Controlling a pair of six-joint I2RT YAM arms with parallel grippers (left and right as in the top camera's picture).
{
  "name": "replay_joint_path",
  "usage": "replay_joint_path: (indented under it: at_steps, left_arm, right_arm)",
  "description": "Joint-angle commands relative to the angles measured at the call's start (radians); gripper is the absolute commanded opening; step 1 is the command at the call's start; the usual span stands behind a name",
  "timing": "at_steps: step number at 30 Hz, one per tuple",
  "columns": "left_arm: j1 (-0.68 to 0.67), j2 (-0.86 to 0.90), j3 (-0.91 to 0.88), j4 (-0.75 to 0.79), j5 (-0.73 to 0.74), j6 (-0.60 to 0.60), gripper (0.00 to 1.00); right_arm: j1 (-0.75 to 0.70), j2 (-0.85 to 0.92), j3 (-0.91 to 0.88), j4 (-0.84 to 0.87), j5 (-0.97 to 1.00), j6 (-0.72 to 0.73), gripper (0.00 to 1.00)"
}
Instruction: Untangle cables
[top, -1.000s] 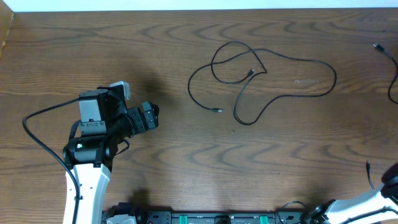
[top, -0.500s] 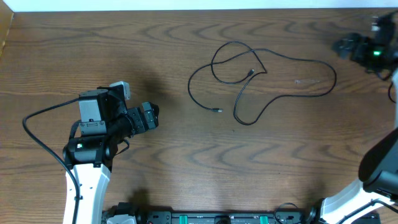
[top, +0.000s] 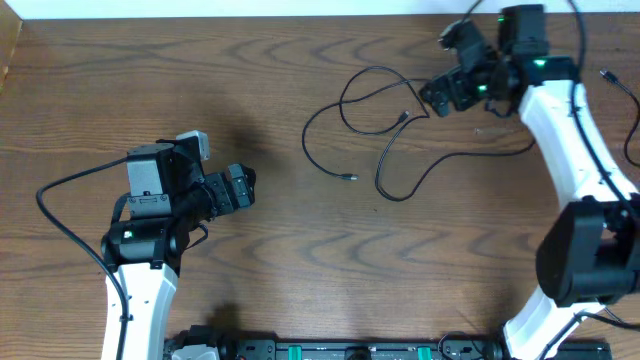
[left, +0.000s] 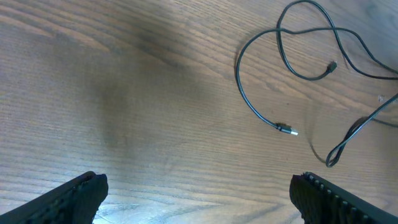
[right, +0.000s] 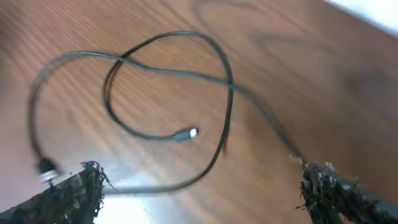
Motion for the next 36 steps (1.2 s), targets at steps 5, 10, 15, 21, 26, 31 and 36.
replay_joint_path:
  at_steps: [5, 10, 15, 21, 26, 31, 36]
  left_arm:
    - [0.004, 0.003, 0.009, -0.002, 0.008, 0.01, 0.98]
    - [0.004, 0.003, 0.009, -0.002, 0.008, 0.01, 0.98]
    - [0.004, 0.003, 0.009, -0.002, 0.008, 0.01, 0.98]
    - [0.004, 0.003, 0.009, -0.002, 0.008, 0.01, 0.98]
    - [0.004, 0.003, 0.009, -0.002, 0.008, 0.01, 0.98]
    - [0.004, 0.003, 0.009, -0.002, 0.008, 0.01, 0.98]
    - [0.004, 0.003, 0.009, -0.002, 0.008, 0.01, 0.98]
  right_arm:
    - [0.056, 0.129, 0.006, 0.109, 0.133, -0.111, 0.99]
    - [0.055, 0.232, 0.006, 0.131, 0.13, -0.186, 0.99]
    - [0.055, 0.297, 0.006, 0.134, 0.137, -0.213, 0.99]
    - [0.03, 0.324, 0.006, 0.172, 0.183, -0.227, 0.97]
    - [0.01, 0.324, 0.006, 0.173, 0.188, -0.269, 0.97]
    - [0.003, 0.322, 0.006, 0.193, 0.28, -0.272, 0.95]
    - [-0.009, 0.322, 0.006, 0.232, 0.299, -0.32, 0.96]
